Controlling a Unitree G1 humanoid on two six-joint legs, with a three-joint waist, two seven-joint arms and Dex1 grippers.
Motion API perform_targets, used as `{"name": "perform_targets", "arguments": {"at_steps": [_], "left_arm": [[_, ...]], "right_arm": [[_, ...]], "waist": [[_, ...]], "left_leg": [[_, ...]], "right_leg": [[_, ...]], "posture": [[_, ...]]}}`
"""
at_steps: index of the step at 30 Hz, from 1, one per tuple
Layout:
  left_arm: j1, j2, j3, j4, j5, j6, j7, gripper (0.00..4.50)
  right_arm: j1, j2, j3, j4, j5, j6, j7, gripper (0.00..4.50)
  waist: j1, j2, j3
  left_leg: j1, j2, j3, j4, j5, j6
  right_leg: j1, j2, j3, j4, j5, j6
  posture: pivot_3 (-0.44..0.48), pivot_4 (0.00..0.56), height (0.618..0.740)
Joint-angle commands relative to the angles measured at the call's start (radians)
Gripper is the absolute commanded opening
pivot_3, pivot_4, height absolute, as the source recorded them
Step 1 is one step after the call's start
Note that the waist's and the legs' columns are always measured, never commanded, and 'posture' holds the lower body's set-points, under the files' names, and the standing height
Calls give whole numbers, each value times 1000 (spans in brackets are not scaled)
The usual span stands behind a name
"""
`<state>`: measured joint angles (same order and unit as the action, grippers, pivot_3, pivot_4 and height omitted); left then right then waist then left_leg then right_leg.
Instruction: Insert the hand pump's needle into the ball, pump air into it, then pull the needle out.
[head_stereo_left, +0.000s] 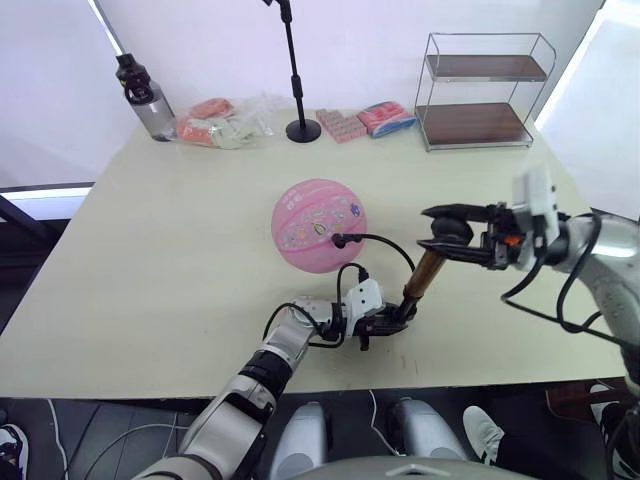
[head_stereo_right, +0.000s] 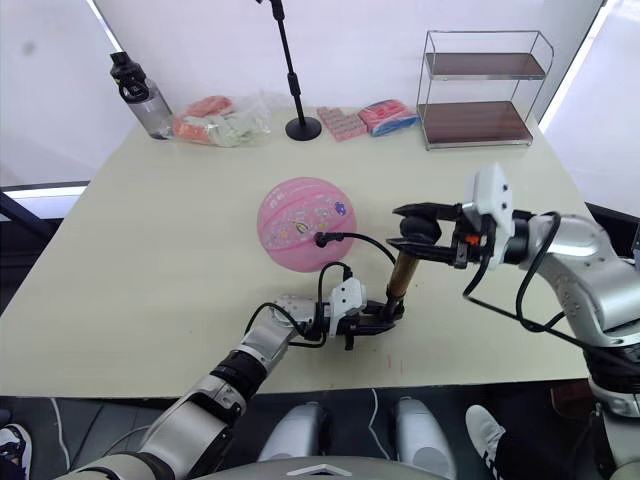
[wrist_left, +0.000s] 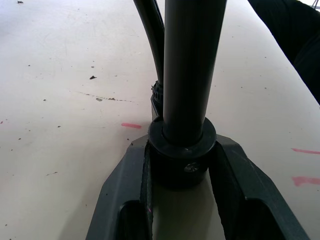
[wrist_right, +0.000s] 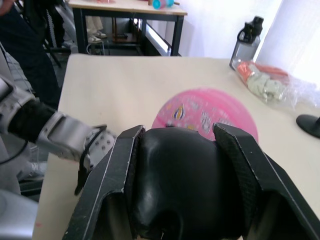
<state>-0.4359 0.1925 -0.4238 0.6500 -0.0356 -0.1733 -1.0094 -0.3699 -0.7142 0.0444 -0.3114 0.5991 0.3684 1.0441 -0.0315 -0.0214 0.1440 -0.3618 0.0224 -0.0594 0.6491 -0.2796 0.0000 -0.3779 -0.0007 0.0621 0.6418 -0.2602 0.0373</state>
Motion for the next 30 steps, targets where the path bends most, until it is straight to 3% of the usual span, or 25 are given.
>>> {"name": "perform_targets", "arguments": {"at_steps": [1, 8, 14, 23, 30], "left_arm": [[55, 47, -14, 130, 73, 89, 24, 1107], [54, 45, -12, 129, 72, 92, 22, 1107], [54, 43, -7, 129, 73, 94, 24, 1107], [48, 45, -5, 134, 74, 94, 20, 1107], [47, 41, -3, 139, 72, 94, 20, 1107]], "right_arm": [[76, 11, 89, 71, -132, -59, 6, 1655], [153, 68, 168, 192, -278, -224, -28, 1655], [116, 75, 122, 150, -224, -199, -46, 1655], [-118, -23, -52, -18, 77, 89, -15, 1655], [-346, -108, -183, -13, 277, 308, -31, 1655]], "waist": [[-1, -1, -2], [-4, -1, -7], [-6, -2, -9], [-4, 8, 4], [-5, 9, 8]], "left_leg": [[0, 0, 0, 0, 0, 0], [1, 0, -1, 0, 0, 0], [3, 0, 0, 0, 0, 0], [-2, -1, 0, 1, 0, 0], [-2, 0, 0, 1, 0, 0]], "right_leg": [[0, 0, 0, 0, 0, 0], [1, 0, 0, 0, 0, 0], [2, 0, 1, 0, -2, -3], [-1, -1, 2, 0, 0, 0], [-1, -2, 1, 0, 0, 0]], "posture": [[0, 150, 740], [0, 150, 740], [0, 150, 740], [0, 150, 740], [0, 150, 740]]}}
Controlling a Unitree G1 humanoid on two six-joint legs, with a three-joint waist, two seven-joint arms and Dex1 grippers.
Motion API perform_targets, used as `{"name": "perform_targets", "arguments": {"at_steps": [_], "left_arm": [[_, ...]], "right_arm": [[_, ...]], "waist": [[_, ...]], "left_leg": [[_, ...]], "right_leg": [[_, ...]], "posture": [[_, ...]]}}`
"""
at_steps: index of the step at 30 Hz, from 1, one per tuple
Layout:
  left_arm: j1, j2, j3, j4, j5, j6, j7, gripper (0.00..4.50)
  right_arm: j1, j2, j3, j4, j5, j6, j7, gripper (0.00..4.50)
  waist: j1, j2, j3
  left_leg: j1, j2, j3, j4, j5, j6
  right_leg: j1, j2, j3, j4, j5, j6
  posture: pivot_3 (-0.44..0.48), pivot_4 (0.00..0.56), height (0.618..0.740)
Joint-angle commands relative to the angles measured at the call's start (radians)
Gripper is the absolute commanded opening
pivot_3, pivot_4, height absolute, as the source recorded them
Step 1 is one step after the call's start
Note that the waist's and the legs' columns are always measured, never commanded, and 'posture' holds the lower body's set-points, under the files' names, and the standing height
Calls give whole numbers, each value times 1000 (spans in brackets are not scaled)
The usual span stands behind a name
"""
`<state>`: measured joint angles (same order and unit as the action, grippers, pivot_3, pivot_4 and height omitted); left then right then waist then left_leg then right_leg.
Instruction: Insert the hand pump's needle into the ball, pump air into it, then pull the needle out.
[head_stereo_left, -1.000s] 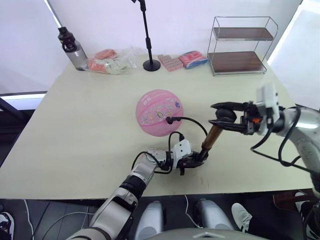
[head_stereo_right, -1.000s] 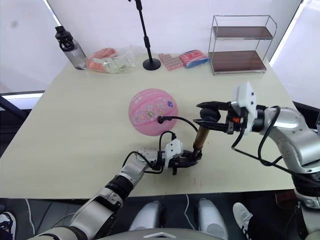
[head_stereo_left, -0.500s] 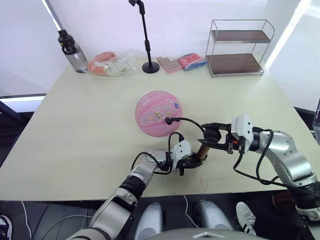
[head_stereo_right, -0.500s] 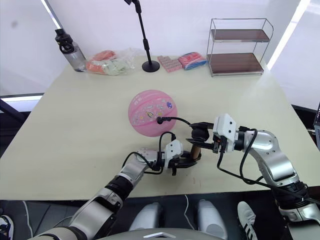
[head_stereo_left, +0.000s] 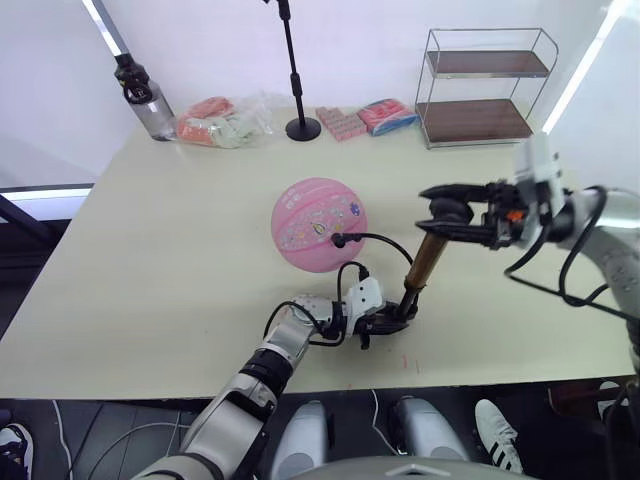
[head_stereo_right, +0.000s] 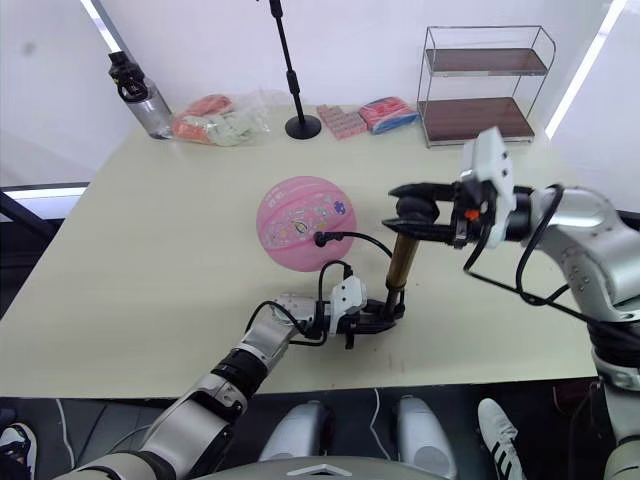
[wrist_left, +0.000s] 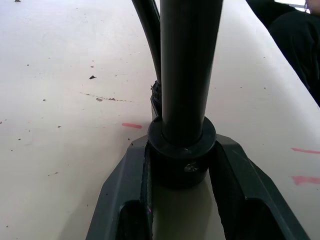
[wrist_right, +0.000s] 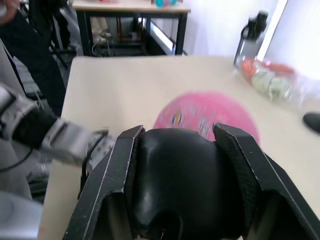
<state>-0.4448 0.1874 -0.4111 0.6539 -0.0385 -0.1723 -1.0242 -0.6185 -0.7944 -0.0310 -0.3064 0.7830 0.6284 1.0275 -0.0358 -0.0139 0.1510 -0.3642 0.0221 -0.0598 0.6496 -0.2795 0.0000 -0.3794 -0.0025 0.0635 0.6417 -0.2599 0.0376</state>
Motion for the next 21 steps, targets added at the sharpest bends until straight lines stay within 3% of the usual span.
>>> {"name": "perform_targets", "arguments": {"at_steps": [1, 9, 18, 21], "left_arm": [[57, 45, -15, 136, 76, 93, 35, 1107], [57, 43, -16, 142, 79, 88, 35, 1107], [50, 40, -17, 151, 81, 85, 38, 1107], [48, 40, -16, 155, 81, 84, 39, 1107]], "right_arm": [[-124, -36, -118, -12, 107, 65, -15, 1655], [-188, -58, -134, 7, 125, 122, -10, 1655], [114, 10, 6, -53, -25, 27, -7, 1655], [191, 21, 44, -45, -84, -21, 9, 1655]], "waist": [[-1, 1, 1], [2, 1, 4], [1, -2, -2], [-2, -4, -4]], "left_leg": [[0, 0, 0, 0, 0, 0], [-7, 0, 1, 1, 0, 0], [-6, 0, 1, 0, 0, 0], [2, 0, 1, 0, 0, 0]], "right_leg": [[0, 0, 1, 0, 0, 0], [-6, -2, 1, 0, 1, 0], [-5, -1, 1, 0, 0, 1], [1, 0, 0, 0, -1, 2]], "posture": [[0, 150, 740], [0, 150, 740], [0, 150, 740], [0, 150, 740]]}}
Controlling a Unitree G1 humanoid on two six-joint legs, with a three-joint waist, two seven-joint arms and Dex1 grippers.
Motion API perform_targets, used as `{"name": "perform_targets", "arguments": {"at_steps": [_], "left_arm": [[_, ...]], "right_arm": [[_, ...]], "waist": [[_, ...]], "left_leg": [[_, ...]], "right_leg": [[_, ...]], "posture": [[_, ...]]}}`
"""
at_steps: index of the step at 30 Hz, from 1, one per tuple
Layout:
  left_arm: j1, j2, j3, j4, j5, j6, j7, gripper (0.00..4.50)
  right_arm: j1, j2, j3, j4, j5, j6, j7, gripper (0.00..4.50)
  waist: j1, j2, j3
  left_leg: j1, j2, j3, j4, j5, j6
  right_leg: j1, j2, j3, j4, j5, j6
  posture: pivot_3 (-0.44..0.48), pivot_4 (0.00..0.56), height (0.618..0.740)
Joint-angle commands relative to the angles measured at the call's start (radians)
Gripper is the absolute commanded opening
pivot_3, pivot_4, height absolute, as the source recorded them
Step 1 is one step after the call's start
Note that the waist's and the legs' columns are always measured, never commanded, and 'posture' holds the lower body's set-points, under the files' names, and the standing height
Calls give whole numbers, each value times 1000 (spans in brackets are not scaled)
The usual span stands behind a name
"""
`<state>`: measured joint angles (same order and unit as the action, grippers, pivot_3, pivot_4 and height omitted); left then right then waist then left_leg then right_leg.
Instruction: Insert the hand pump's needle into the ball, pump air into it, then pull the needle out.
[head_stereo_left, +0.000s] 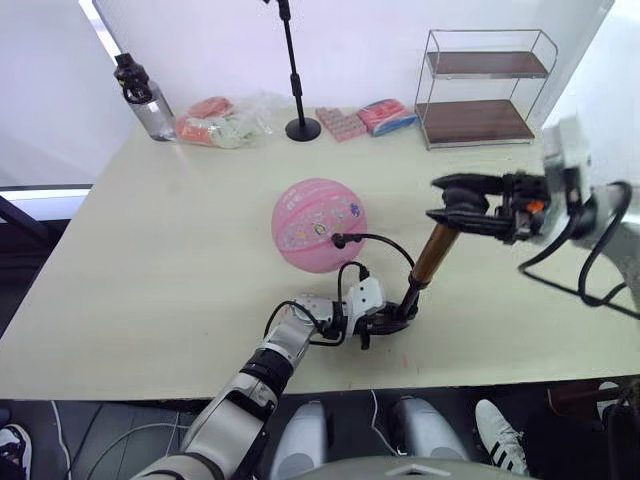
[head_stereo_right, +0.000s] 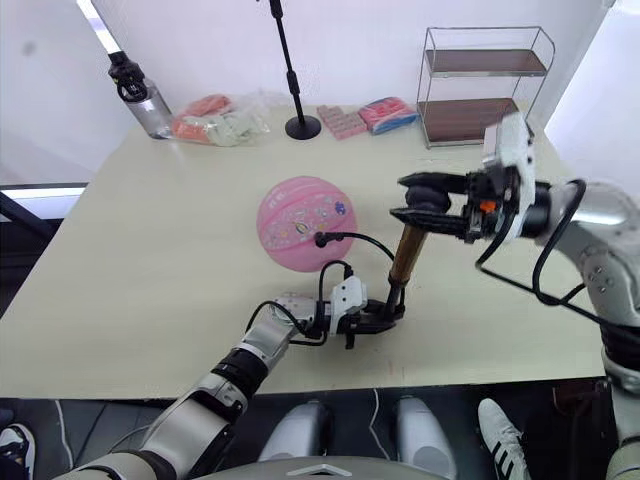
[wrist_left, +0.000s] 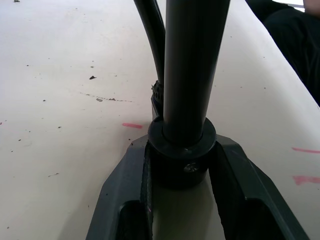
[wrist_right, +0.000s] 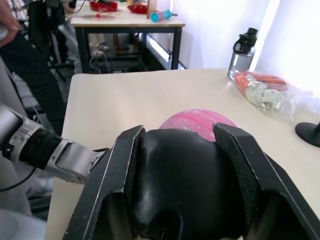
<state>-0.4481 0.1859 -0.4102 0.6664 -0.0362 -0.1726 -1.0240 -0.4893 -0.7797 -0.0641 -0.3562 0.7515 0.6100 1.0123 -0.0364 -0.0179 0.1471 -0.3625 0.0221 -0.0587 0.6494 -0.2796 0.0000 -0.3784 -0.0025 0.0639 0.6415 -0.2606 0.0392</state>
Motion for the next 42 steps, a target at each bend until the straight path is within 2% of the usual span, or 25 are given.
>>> {"name": "perform_targets", "arguments": {"at_steps": [1, 3, 8, 18, 31, 35, 42], "left_arm": [[53, 42, -16, 141, 78, 84, 38, 1107], [55, 43, -15, 139, 78, 84, 37, 1107], [53, 43, -14, 140, 78, 84, 37, 1107], [51, 42, -11, 138, 77, 87, 42, 1107], [48, 40, -12, 145, 77, 85, 37, 1107], [48, 39, -13, 147, 77, 84, 36, 1107], [56, 40, -13, 143, 76, 83, 35, 1107]], "right_arm": [[96, 35, 94, 11, -58, -10, 11, 1655], [154, 78, 124, 24, -72, -24, -5, 1655], [235, 145, 177, 73, -151, -79, -5, 1655], [299, 208, 236, 150, -272, -166, 14, 1655], [52, 129, 2, 1, -7, 5, 34, 1655], [-50, 99, -79, -9, 92, 76, 12, 1655], [-176, 17, -143, 14, 146, 119, 12, 1655]], "waist": [[-1, 0, -1], [-2, -5, -8], [-2, -6, -13], [-2, -7, -17], [1, 3, -3], [1, 3, 2], [0, 4, 4]], "left_leg": [[0, 0, 0, 0, 0, 0], [1, 0, 0, 0, 0, 0], [2, 0, -1, -1, 0, 0], [1, 0, -2, -1, 0, 0], [-2, -2, -1, -1, 0, 0], [-2, -2, -1, -1, 0, 0], [-2, -1, -1, 0, 0, 0]], "right_leg": [[0, 0, 0, 0, 0, 0], [1, 0, 0, 0, -1, -1], [1, 1, -1, 0, -1, 1], [1, 1, -1, 0, -1, 1], [-1, 0, 0, 0, -1, 1], [-1, 0, 0, 0, -1, 1], [-1, -1, 1, 0, -1, 2]], "posture": [[0, 150, 740], [0, 150, 740], [0, 150, 740], [0, 150, 740], [0, 150, 740], [0, 150, 740], [0, 150, 740]]}}
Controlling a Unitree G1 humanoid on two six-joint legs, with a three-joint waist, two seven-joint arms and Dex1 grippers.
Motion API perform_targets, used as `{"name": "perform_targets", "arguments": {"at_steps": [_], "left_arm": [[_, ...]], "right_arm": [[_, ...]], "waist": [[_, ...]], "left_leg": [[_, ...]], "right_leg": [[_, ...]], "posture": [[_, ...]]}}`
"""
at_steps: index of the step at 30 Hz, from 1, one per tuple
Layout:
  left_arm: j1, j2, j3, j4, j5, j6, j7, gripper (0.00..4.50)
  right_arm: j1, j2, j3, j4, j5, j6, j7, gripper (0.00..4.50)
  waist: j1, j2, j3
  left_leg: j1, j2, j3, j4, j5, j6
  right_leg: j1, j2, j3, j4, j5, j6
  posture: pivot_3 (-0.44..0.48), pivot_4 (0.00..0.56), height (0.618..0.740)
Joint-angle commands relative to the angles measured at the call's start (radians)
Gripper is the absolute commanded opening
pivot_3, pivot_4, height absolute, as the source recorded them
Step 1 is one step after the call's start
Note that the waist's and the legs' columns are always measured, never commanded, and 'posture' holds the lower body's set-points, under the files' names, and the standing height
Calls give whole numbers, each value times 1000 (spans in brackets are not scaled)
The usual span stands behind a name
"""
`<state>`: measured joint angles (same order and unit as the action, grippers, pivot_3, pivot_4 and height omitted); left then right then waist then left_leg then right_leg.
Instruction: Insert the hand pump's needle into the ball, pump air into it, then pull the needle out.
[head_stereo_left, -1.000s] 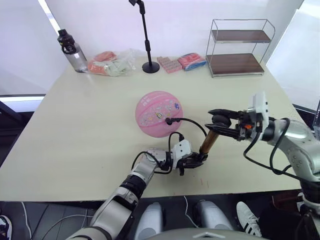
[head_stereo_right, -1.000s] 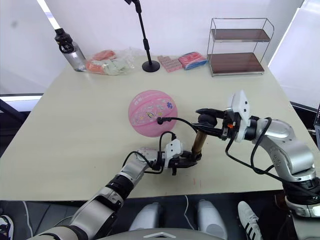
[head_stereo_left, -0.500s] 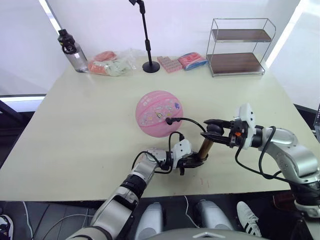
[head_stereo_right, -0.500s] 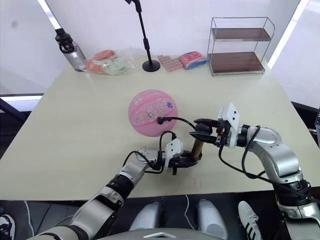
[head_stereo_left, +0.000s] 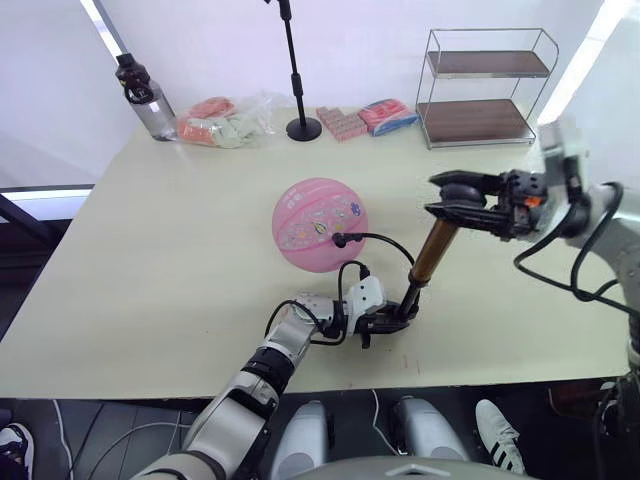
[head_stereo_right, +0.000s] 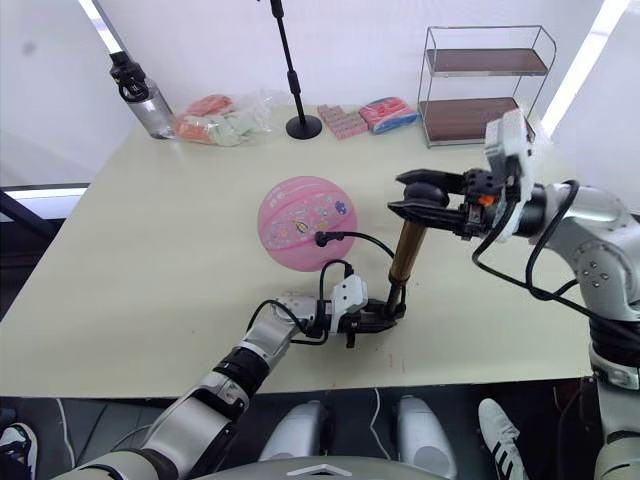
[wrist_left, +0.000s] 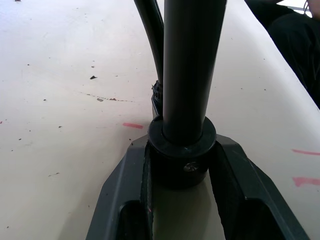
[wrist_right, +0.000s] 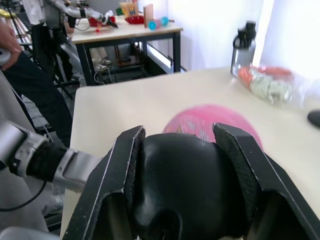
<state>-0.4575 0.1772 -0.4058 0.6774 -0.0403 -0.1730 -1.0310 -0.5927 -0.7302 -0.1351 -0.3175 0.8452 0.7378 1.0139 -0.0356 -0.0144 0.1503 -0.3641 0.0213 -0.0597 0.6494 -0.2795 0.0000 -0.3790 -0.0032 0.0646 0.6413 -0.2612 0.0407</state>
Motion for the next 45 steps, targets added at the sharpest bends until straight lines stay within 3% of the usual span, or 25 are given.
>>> {"name": "perform_targets", "arguments": {"at_steps": [1, 9, 14, 20, 33, 37, 45], "left_arm": [[66, 49, -18, 132, 81, 83, 41, 1107], [66, 53, -19, 133, 83, 80, 40, 1107], [63, 52, -21, 135, 85, 79, 39, 1107], [63, 51, -21, 135, 87, 78, 40, 1107], [80, 53, -23, 128, 90, 75, 48, 1107], [83, 54, -25, 128, 92, 72, 49, 1107], [82, 59, -27, 135, 98, 64, 41, 1107]], "right_arm": [[-88, -44, -77, -21, 54, -7, 11, 1655], [-139, -46, -88, -11, 99, 20, -21, 1655], [16, -21, 28, -47, -41, -79, 19, 1655], [205, 24, 141, 23, -208, -261, 78, 1655], [357, 174, 318, 286, -456, -569, 75, 1655], [365, 183, 320, 278, -463, -585, 74, 1655], [157, 93, 165, 79, -226, -353, 83, 1655]], "waist": [[-1, 1, 0], [0, 0, 3], [1, -1, 1], [-5, -4, -3], [-5, -11, -13], [-6, -10, -18], [-4, -3, -11]], "left_leg": [[0, 0, 1, 0, 0, 0], [-3, 0, 1, 0, 0, 0], [-4, 0, 0, 0, 0, 0], [2, 1, 1, 0, 0, 0], [4, 1, 0, -1, 0, 0], [4, 1, 0, -1, 0, 0], [2, 1, 0, -1, 0, 0]], "right_leg": [[0, 0, 0, 0, 0, 0], [-3, -1, 1, 0, 0, 0], [-3, -1, 0, 0, 0, 0], [0, -1, 0, 0, 0, 0], [1, 1, 0, 0, 0, 0], [2, 1, 0, 0, 0, 0], [0, 0, 0, 0, 0, 0]], "posture": [[0, 150, 740], [0, 150, 740], [0, 150, 740], [0, 150, 740], [0, 150, 740], [0, 150, 740], [0, 150, 740]]}}
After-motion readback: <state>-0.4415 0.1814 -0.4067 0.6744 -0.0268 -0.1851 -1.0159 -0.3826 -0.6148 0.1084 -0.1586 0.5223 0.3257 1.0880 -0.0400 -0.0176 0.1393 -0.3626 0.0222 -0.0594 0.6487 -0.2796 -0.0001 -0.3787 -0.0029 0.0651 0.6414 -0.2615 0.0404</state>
